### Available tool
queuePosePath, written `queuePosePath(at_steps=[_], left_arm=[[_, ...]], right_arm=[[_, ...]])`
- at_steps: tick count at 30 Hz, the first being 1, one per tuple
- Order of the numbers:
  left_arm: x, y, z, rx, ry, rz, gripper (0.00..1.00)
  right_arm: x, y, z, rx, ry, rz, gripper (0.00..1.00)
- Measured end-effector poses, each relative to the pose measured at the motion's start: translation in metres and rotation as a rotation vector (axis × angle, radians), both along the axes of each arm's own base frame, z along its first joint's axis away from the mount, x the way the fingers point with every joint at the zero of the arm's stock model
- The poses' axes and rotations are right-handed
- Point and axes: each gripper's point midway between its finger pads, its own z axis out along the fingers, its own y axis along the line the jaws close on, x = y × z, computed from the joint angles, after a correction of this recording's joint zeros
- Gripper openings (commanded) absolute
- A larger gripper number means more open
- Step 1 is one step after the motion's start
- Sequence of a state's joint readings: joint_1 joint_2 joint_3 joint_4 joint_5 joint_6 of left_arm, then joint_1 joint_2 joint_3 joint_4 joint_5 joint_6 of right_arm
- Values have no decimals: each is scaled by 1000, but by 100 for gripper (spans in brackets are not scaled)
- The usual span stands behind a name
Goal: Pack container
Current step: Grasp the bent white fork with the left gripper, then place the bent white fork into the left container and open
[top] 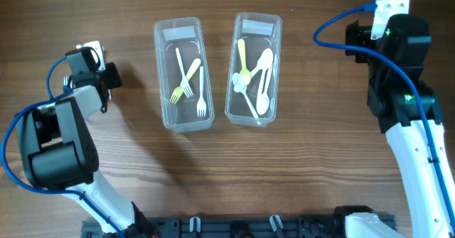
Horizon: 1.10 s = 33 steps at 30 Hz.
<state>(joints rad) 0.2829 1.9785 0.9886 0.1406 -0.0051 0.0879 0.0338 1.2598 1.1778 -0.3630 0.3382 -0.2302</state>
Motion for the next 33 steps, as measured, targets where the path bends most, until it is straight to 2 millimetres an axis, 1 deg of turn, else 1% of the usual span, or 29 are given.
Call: queuePosePath(at_steps=[3, 4, 5, 6, 7, 8, 9, 10, 11, 12, 13, 14, 15, 16, 17, 19, 20, 21, 22, 23, 24, 25, 26, 27, 28, 29, 30, 32, 33], left_arm=[[-3, -1, 5, -24, -2, 32, 4], [-7, -5, 20, -43, -22, 55, 4], [-5, -9, 38, -42, -57, 58, 4], [-2, -15, 64, -41, -108, 52, 4], [0, -29, 107, -35, -190, 27, 4], [1, -50, 164, -34, -310, -19, 4], [-2, -62, 187, -41, -357, -42, 4], [-13, -82, 208, -78, -372, -57, 4], [-30, -110, 225, -152, -377, -71, 4], [-43, -134, 233, -224, -370, -81, 4], [-51, -149, 231, -271, -343, -82, 4], [-58, -164, 224, -313, -304, -85, 4], [-62, -177, 219, -337, -278, -96, 4], [-64, -197, 210, -369, -241, -119, 4], [-63, -215, 196, -390, -197, -138, 4], [-56, -226, 178, -399, -163, -142, 4], [-52, -231, 164, -401, -135, -142, 36], [-49, -236, 138, -394, -74, -139, 88], [-49, -236, 129, -392, -53, -134, 90], [-49, -237, 118, -391, -29, -127, 87], [-46, -238, 120, -396, -47, -128, 83], [-41, -237, 127, -402, -81, -131, 82], [-36, -236, 138, -399, -123, -146, 86], [-34, -233, 149, -386, -160, -157, 90], [-34, -225, 166, -347, -209, -166, 99], [-36, -210, 193, -289, -281, -159, 99], [-43, -191, 222, -227, -355, -124, 100], [-72, -144, 257, -80, -406, -7, 100], [-84, -125, 263, -31, -402, 47, 100]], right_arm=[[0, 0, 0, 0, 0, 0, 100], [0, 0, 0, 0, 0, 0, 100], [0, 0, 0, 0, 0, 0, 100], [0, 0, 0, 0, 0, 0, 100], [0, 0, 0, 0, 0, 0, 100], [0, 0, 0, 0, -1, 0, 100], [0, 0, -1, 0, 2, 0, 100], [0, 0, 0, 0, -1, 0, 100], [0, 0, 0, 0, -1, 0, 100], [0, 0, 0, 0, 0, 0, 100], [0, 0, 0, 0, 2, 0, 100], [0, 0, 0, 0, 0, 0, 100], [0, 0, 0, 0, 1, 0, 100], [0, 0, 0, 0, 0, 0, 100], [0, 0, 0, 0, 1, 0, 100], [0, 0, 0, 0, 0, 0, 100], [0, 0, 0, 0, 0, 0, 100], [0, 0, 0, 0, 0, 0, 100], [0, 0, 0, 0, 0, 0, 100], [0, 0, 0, 0, 0, 0, 100], [0, 0, 0, 0, 0, 0, 100], [0, 0, 0, 0, 0, 0, 100], [0, 0, 0, 0, 0, 0, 100], [0, 0, 0, 0, 0, 0, 100], [0, 0, 0, 0, 0, 0, 100], [0, 0, 0, 0, 0, 0, 100], [0, 0, 0, 0, -1, 0, 100], [0, 0, 0, 0, 0, 0, 100], [0, 0, 0, 0, -2, 0, 100]])
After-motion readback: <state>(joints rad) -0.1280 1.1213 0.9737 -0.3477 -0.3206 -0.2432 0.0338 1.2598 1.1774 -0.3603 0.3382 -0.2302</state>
